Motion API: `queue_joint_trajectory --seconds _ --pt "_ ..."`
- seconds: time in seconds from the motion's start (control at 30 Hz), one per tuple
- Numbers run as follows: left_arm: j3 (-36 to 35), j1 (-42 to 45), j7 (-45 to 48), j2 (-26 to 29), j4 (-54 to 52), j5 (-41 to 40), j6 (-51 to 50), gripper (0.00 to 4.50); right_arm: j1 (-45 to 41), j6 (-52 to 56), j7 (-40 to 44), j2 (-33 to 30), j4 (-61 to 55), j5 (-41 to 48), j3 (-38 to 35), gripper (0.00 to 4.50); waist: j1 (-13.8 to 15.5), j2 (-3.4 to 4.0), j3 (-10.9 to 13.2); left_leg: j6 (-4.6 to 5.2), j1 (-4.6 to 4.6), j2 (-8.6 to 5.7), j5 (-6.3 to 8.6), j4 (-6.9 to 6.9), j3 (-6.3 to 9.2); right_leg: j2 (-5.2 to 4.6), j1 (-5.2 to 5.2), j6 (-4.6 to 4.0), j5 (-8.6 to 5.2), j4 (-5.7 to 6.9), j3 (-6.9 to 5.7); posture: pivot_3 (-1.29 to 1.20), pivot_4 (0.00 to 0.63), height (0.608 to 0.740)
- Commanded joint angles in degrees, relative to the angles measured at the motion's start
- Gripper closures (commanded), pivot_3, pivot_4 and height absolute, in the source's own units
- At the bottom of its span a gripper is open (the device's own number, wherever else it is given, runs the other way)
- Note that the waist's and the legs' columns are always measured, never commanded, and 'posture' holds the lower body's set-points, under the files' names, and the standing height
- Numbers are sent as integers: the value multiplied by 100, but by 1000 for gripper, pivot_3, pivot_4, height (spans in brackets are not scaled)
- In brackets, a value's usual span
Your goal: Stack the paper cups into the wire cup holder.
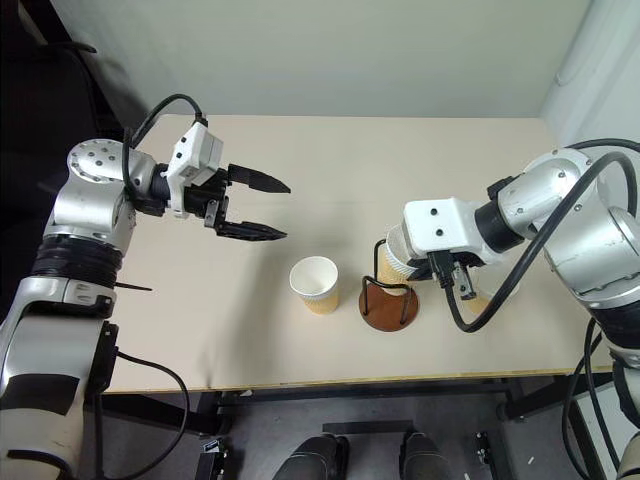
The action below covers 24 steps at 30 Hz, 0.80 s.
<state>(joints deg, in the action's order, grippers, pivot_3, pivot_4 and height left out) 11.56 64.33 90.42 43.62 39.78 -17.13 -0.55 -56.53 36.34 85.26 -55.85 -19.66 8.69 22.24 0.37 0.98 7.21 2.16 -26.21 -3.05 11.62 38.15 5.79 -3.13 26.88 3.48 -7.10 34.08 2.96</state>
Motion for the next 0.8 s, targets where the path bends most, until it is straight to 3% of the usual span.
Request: queue_joint_trajectory --seconds 0.03,0.17,0.53,0.8 --pt "-46 184 208 60 -67 -82 -9 328 -122 17 -78 101 -81 -46 -37 2833 -3 0 0 0 0 0 0 0 0 0 0 0 0 0 0 0 150 740" --pt "-109 190 208 42 -32 19 -42 328 -235 287 -186 250 -8 79 -185 1427 -2 0 0 0 0 0 0 0 0 0 0 1 0 1 0 0 150 740" --pt "-26 674 156 263 335 878 233 328 -878 1329 -417 95 476 965 -1282 1427 1 0 0 0 -3 0 1 -1 0 1 3 0 -1 -4 0 0 150 740" --pt "645 1160 208 491 195 973 375 328 -1056 1302 -342 -215 755 1071 -1286 1427 -2 0 0 2 -10 -2 6 -5 0 0 10 4 -5 -8 3 0 150 740"
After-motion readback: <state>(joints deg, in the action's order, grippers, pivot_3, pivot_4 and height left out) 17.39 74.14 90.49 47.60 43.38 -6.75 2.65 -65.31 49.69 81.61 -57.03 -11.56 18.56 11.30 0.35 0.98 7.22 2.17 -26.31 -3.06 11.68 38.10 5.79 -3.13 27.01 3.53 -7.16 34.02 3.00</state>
